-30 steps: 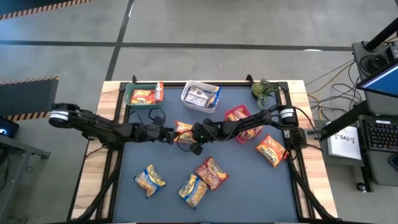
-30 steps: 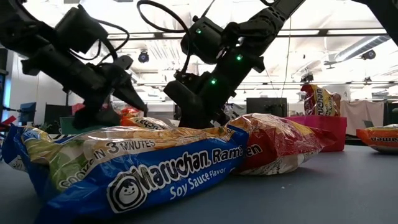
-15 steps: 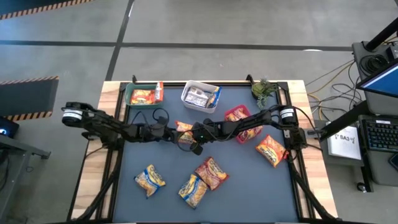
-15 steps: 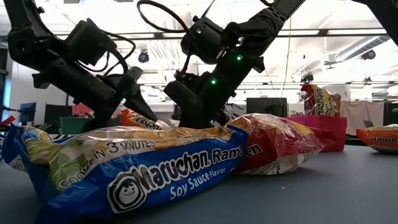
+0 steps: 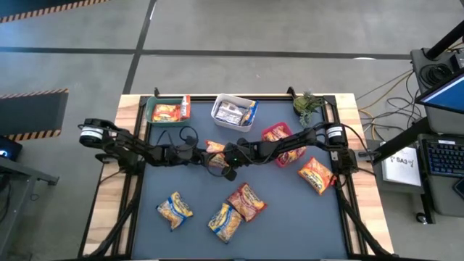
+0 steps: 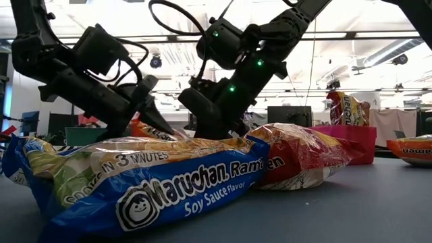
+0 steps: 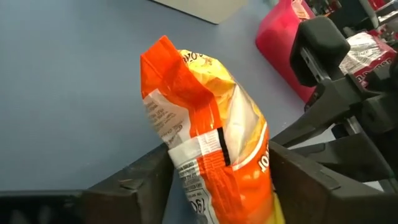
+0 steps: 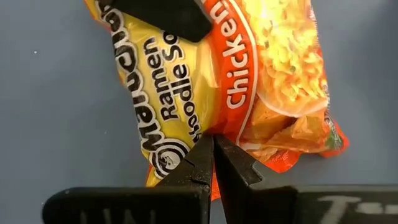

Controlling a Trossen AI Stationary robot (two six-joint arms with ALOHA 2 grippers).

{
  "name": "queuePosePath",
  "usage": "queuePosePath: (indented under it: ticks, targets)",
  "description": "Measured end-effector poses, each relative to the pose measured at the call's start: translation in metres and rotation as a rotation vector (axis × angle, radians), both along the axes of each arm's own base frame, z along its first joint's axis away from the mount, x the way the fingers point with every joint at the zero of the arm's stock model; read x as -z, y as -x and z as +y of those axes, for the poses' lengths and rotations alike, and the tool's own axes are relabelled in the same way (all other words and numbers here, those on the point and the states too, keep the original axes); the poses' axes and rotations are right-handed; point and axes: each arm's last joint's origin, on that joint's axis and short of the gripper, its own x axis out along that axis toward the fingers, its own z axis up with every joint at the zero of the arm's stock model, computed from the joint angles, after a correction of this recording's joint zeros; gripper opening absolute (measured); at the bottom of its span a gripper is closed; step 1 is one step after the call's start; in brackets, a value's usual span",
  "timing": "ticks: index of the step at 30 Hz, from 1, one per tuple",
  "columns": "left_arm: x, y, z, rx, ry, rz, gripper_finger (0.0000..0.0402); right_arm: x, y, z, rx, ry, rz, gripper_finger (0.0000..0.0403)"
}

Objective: Sort Maruchan noodles
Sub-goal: Put the orange noodle pack into the green bin

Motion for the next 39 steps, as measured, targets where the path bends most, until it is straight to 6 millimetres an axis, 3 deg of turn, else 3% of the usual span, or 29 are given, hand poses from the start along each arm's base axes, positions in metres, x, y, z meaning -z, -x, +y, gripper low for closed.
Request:
queuePosePath:
  ticks: [9,21,27,39]
  targets:
    - [-0.004,-0.001,0.000,-0.002,0.008,-0.030,0.0129,-0.007,0.000,0.000,0.014,-0.013,-0.031,0.0009]
    - [-0.016,0.001,-0.002,0.065,-0.029,-0.059,0.0121,-0.054,0.012,0.001,0.038,-0.034,-0.086,0.0038]
    - [-0.037,0.005,-0.002,0.095,-0.052,-0.130,0.0120,-0.078,0.020,0.001,0.004,-0.004,-0.112,0.0038]
    - [-0.101,0.034,-0.001,0.109,-0.142,-0.342,0.0121,-0.128,0.052,0.008,-0.049,0.034,-0.174,0.0038]
